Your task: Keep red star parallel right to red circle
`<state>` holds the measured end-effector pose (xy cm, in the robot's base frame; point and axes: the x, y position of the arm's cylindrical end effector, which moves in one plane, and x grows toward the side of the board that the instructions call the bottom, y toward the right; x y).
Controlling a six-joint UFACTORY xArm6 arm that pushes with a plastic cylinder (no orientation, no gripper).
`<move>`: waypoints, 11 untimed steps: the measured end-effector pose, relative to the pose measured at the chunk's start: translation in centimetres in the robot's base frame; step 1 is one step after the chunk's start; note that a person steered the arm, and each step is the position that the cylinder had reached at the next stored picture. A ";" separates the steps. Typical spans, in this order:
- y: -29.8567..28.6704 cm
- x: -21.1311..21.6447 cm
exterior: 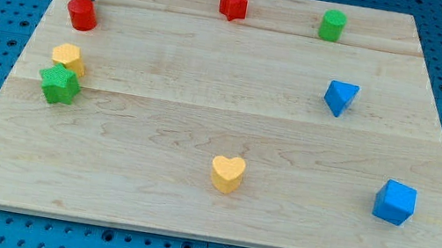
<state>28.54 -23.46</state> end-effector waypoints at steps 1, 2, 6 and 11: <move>2.6 2.9; 3.7 4.6; 27.9 -7.8; 11.8 -2.9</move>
